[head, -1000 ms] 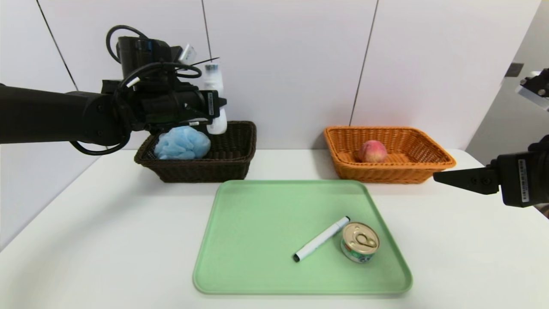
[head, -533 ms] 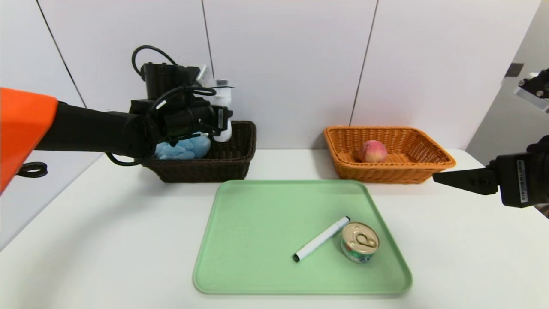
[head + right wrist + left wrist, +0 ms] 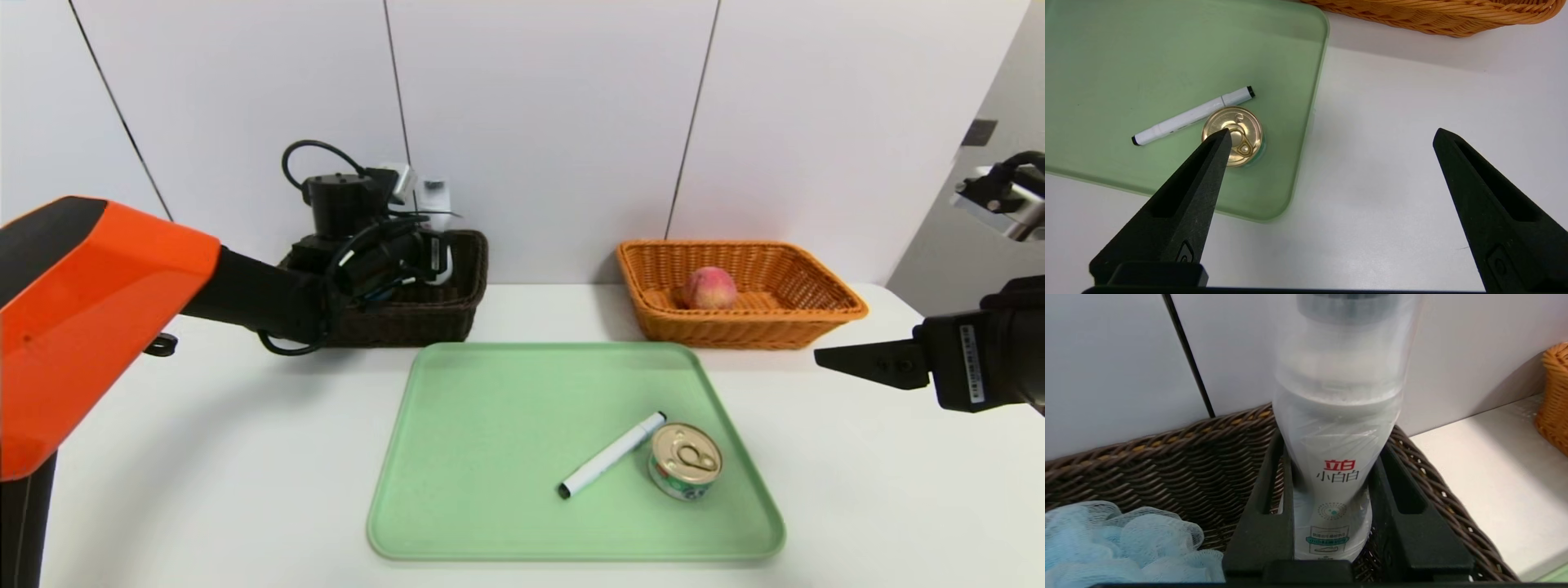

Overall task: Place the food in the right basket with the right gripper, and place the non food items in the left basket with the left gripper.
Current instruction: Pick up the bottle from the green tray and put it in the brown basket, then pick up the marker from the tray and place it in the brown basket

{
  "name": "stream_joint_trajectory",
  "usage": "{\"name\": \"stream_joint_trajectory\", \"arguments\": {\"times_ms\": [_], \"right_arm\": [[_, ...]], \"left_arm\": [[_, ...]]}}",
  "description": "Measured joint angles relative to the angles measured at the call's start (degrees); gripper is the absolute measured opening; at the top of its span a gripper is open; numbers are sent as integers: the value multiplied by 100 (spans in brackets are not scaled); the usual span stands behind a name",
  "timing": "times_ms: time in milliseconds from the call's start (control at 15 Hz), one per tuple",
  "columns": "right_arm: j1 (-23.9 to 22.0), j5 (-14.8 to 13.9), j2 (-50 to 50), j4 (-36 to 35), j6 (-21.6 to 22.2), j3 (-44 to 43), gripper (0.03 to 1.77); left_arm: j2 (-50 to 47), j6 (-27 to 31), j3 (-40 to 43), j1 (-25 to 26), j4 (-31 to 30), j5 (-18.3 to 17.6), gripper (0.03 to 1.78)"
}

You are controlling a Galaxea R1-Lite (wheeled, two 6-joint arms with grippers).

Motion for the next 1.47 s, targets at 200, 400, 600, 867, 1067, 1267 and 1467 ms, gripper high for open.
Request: {"name": "stream_joint_trajectory", "arguments": {"times_ms": [200, 400, 600, 867, 1067, 1267, 1467], "right_arm": [[-9, -9, 62, -5, 2, 2, 170], [-24, -9, 115, -13, 0, 2, 170], [-26, -9, 137, -16, 0, 0, 170], [-26, -11, 145, -13, 5, -13, 170], [-26, -9, 138, -13, 18, -13, 170], [-56, -15, 121, -13, 30, 0, 170], [-144, -12, 106, -140, 60, 24, 170]], "left_arm": [[190, -16, 24, 9, -52, -9, 54], [267, -16, 24, 12, -45, -17, 67], [286, -17, 20, 20, -52, -11, 100], [171, -17, 55, 44, -50, 6, 129], [-171, -5, 207, 78, -28, 9, 142], [-689, 2, 428, 83, 107, 2, 151], [-1320, -13, 719, -72, 785, 5, 157]]}}
